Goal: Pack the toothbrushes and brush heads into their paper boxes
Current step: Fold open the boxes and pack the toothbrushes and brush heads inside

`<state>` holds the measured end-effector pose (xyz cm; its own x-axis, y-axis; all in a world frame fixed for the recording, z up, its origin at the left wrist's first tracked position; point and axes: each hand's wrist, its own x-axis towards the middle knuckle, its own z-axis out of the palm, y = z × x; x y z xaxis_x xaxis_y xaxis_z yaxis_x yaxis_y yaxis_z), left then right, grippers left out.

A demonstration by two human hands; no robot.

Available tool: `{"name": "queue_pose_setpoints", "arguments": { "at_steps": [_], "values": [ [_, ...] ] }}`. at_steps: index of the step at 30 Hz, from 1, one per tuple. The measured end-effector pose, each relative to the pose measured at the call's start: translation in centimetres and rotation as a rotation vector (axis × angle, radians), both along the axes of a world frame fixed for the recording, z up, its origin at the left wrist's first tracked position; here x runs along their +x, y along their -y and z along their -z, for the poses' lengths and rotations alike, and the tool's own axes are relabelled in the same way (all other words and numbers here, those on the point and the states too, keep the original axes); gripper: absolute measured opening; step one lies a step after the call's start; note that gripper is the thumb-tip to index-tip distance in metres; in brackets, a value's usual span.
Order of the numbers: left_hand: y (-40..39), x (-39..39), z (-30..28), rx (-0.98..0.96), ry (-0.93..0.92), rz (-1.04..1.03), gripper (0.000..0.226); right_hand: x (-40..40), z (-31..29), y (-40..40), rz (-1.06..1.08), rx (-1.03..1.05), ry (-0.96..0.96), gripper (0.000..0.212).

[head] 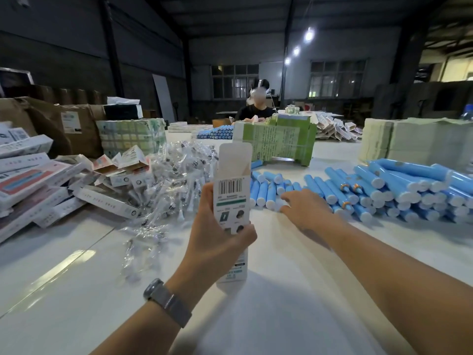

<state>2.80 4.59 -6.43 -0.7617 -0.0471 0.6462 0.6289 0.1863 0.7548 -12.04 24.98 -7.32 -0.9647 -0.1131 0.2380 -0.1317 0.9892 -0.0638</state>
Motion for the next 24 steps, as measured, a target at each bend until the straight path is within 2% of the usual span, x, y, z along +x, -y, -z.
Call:
{"name": "queue_pose_setpoints", "arguments": {
  "at_steps": [4,10,20,24],
  "values": [
    [0.2,-0.2,-0.1,0.013,-0.013,0.007,0.067,0.1,-0.2,0.1,-0.028,0.015,-0.108,0.031],
    [0.1,-0.1,0.0,-0.01,-0.017,0.016,0.065,-0.3,-0.5,0.1,0.073,0.205,-0.058,0.016],
    [0.1,0.0,0.2,-0.002,0.01,0.024,0.062,2.9,-1.2,-0.8,0.056,0.101,-0.199,0.011],
    [-0.1,0.0,0.3,-0.003,0.012,0.01,0.064,3.1,-2.2,-0.8,0.138,0.072,-0.018,0.014]
  ]
}}
